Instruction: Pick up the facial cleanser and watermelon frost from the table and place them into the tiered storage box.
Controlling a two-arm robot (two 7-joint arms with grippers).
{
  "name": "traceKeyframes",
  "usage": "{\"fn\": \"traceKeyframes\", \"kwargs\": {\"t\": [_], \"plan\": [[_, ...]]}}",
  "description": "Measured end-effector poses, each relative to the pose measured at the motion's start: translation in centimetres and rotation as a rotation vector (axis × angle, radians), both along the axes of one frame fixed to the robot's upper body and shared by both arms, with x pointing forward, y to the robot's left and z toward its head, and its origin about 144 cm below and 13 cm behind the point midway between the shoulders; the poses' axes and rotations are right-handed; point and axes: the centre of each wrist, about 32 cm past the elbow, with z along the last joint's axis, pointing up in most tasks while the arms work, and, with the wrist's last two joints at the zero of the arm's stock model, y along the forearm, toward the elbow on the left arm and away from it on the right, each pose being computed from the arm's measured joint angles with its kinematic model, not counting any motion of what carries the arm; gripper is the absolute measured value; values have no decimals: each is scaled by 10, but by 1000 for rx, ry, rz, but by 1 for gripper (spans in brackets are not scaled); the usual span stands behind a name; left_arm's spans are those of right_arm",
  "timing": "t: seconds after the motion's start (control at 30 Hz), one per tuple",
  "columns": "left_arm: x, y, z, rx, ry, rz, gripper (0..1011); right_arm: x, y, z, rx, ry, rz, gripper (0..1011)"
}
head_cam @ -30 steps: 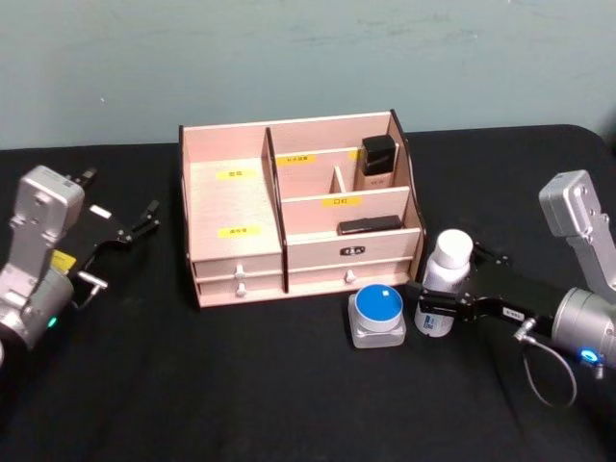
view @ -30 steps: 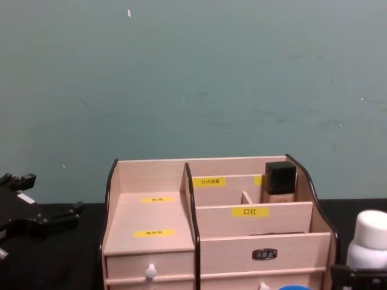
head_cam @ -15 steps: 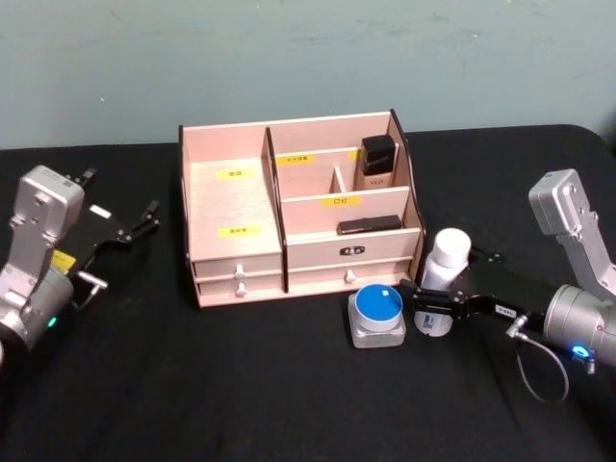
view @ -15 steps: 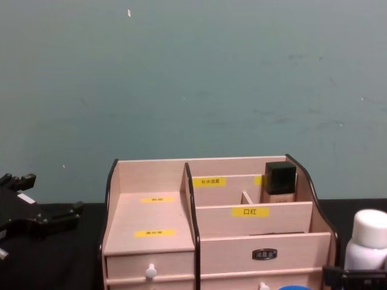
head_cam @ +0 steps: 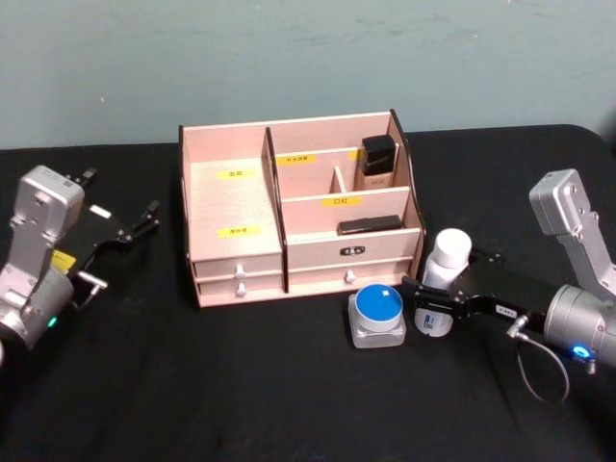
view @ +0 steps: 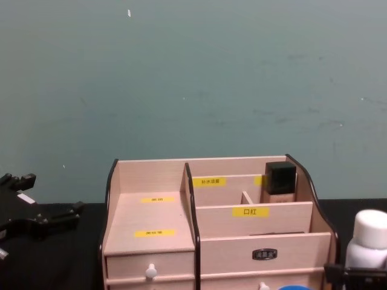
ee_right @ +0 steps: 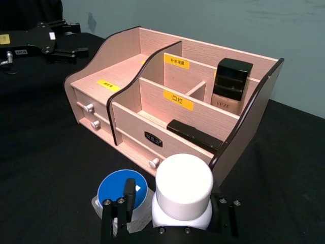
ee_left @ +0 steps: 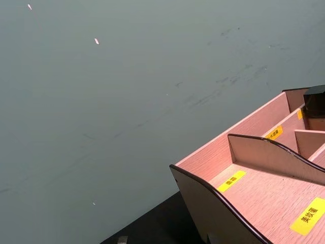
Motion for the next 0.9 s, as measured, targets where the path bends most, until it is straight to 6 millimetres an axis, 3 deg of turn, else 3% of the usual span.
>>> {"fn": "traceKeyframes", "kwargs": {"t": [0.1,0.3,0.9], "plan": [[0,0,0,0,0,0,1009,0,0,0,0,0,0,834],[0,0,0,0,0,0,1009,0,0,0,-1,-1,-2,612],[0,0,0,0,0,0,1010,-4,-4,5,-12,-14,-12,592]]}}
